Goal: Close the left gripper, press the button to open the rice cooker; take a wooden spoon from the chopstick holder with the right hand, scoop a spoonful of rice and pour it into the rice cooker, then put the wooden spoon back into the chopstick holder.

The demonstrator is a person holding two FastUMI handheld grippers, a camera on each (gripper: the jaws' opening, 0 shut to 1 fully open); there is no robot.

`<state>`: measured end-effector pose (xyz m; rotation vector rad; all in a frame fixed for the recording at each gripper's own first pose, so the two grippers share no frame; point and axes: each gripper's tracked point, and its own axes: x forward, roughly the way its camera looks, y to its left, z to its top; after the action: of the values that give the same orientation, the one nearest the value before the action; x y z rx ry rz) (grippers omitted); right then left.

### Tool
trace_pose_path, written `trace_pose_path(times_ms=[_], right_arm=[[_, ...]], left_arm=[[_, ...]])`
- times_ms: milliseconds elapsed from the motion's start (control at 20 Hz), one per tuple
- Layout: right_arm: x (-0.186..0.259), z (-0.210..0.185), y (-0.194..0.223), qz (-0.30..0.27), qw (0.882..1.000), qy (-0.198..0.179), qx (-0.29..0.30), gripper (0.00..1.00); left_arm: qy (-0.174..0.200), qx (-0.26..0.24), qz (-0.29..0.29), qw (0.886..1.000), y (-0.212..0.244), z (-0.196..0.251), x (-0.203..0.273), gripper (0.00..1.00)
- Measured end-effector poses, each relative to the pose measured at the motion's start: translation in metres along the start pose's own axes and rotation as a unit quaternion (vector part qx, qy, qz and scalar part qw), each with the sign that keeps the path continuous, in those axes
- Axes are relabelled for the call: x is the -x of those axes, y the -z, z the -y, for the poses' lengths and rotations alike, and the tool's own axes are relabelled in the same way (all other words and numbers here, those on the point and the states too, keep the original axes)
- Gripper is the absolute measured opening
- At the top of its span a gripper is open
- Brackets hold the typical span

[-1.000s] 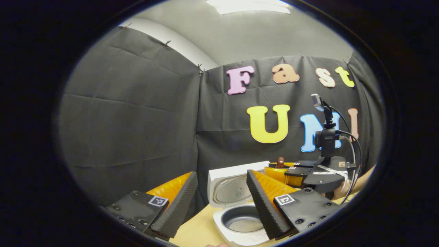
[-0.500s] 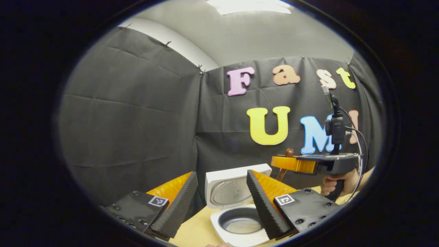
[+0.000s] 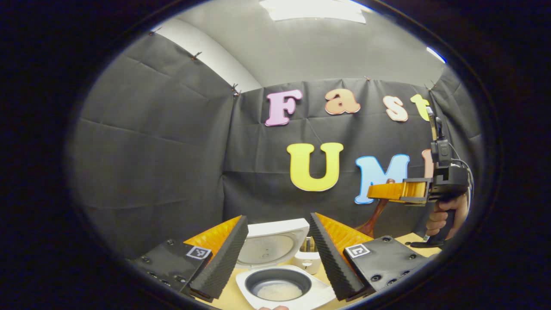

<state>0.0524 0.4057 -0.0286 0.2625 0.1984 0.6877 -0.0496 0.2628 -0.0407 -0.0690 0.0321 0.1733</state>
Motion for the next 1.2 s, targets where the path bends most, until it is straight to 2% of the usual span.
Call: trace_pose_path(times_ms=[150,400,600,750,900,950,1200], right_arm=[[0.032,0.035,-0.016,0.012,0.999,0.031,-0.01,0.09],[0.089,0.1,-0.036,0.034,0.994,0.106,-0.002,0.1],[0.122,0.129,-0.05,0.047,0.989,0.141,0.003,0.09],[0.143,0.151,-0.052,0.049,0.985,0.166,0.006,0.1],[0.169,0.177,-0.053,0.051,0.979,0.196,0.009,0.1],[0.177,0.19,-0.055,0.054,0.976,0.209,0.01,0.1],[0.218,0.249,-0.049,0.058,0.959,0.277,-0.016,0.1]], left_arm=[[0.035,0.009,0.0,0.999,-0.003,0.034,-0.011,1.0],[0.084,0.001,-0.003,0.996,0.0,0.087,-0.024,1.0],[0.109,-0.002,-0.006,0.994,0.001,0.117,-0.035,1.0],[0.12,-0.003,-0.011,0.993,0.004,0.132,-0.039,1.0],[0.128,-0.009,-0.011,0.992,0.006,0.148,-0.042,0.94],[0.129,-0.012,-0.012,0.992,0.007,0.151,-0.042,1.0],[0.13,-0.013,-0.013,0.991,0.011,0.167,-0.045,1.0]])
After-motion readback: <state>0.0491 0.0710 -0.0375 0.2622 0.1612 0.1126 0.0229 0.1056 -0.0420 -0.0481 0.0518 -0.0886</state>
